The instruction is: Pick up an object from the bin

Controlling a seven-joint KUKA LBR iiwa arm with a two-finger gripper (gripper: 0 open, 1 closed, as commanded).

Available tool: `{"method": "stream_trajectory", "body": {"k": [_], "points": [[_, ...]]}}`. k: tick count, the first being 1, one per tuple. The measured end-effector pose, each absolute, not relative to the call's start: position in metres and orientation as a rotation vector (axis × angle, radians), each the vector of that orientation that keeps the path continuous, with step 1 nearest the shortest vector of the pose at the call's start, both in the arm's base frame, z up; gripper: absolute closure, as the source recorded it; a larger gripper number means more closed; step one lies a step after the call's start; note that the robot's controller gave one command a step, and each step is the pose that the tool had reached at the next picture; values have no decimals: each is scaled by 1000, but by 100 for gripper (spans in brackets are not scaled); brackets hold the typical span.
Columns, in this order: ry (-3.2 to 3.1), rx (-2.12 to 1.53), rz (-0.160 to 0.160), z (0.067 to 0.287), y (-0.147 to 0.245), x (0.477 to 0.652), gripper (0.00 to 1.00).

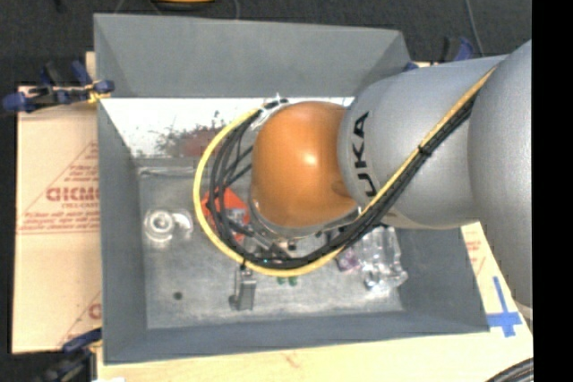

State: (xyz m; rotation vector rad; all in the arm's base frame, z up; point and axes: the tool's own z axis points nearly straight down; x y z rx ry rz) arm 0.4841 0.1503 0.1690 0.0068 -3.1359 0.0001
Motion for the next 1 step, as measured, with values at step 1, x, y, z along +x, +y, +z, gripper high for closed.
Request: {"method": "stream_trajectory", "body": {"k": [1], "points": [[-3143,-5,-2,66,172,577,0]]}}
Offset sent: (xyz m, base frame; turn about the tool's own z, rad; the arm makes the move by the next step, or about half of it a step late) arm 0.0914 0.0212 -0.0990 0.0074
